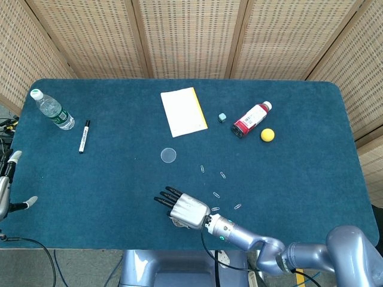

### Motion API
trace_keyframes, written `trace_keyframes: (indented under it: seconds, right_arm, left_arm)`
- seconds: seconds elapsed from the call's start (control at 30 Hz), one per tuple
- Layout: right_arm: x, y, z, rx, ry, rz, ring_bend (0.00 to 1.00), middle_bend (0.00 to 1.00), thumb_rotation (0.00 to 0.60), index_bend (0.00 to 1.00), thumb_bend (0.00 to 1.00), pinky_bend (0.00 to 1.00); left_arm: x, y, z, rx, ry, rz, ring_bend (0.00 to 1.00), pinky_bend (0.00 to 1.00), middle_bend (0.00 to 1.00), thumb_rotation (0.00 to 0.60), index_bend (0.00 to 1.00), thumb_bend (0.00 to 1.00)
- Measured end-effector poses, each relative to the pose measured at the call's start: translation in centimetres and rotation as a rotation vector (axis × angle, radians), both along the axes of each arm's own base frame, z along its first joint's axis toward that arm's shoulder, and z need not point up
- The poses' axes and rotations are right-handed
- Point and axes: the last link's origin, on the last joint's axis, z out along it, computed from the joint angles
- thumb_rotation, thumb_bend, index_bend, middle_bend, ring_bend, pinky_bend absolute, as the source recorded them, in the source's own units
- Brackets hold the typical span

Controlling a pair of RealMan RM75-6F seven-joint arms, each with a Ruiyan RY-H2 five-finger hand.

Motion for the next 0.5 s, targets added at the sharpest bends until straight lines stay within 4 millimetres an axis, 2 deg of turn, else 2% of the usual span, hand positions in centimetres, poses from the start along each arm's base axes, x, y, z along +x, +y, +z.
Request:
trace_keyframes:
  seconds: [0.2,0.33,0.5]
  right_arm:
    - [0.3,-0.21,-0.05,-0.008,0.002,-0.011,0.0,0.05,0.6,0.63,0.38,0.05]
    - [0.3,-0.31,-0.01,-0.007,0.01,-0.021,0.0,0.05,0.6,0.53,0.2,0.06]
    - [0.37,-0.44,0.25,-0.008,0.011,-0.035,0.0,0.05,0.6,0.49,0.17,0.08]
  left_arm:
    - [-0.01,-0.02,0.07,-0.001,-0.003,-0.001,0.0,0.0,0.0,0.6,0.0,0.03]
    - [0.0,-0.03,0.08,-0.002,-0.002,-0.001,0.0,0.0,0.0,0.6,0.0,0.03]
    - [0.01,-0.03,0.05,-0.004,-0.001,-0.002,0.0,0.0,0.0,0.6,0.0,0.03]
